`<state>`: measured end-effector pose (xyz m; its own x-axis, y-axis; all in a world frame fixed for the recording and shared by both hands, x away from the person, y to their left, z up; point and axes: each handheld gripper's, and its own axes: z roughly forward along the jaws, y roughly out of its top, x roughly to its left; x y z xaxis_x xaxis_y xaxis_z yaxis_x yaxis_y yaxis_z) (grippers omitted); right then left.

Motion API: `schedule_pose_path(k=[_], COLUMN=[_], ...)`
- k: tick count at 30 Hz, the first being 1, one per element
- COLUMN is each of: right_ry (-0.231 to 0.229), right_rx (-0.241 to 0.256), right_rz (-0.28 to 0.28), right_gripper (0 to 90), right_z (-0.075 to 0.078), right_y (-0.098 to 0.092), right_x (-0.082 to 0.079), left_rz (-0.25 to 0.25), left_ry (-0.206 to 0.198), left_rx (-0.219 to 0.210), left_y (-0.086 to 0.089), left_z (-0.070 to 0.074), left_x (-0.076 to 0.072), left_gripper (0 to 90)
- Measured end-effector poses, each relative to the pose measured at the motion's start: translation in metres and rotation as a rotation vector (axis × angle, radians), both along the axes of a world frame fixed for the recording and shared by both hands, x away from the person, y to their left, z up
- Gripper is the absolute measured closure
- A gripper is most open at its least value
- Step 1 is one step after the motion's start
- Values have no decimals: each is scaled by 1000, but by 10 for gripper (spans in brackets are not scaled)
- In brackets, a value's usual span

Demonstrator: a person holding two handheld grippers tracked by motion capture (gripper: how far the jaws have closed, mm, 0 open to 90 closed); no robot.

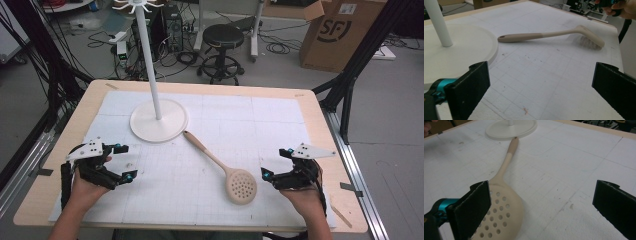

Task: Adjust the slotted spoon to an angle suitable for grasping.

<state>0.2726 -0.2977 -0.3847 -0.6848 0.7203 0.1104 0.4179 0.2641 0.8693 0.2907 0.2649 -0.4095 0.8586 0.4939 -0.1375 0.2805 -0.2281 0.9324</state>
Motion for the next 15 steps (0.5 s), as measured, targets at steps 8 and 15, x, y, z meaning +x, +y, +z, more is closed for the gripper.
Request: schedule_pose_path(k=[8,15], right_ry=[7,4], right_rx=[-9,-23], right_rz=[-1,19], right_gripper=[5,5], right_z=[-2,4], right_y=[-1,10], right_x=[0,-1], left_rz=[0,-3], left_ry=[7,2], left_rx=[20,20], left_y=[-2,0], left_z=[-2,-1], left_x=[1,0], left_gripper=[21,21])
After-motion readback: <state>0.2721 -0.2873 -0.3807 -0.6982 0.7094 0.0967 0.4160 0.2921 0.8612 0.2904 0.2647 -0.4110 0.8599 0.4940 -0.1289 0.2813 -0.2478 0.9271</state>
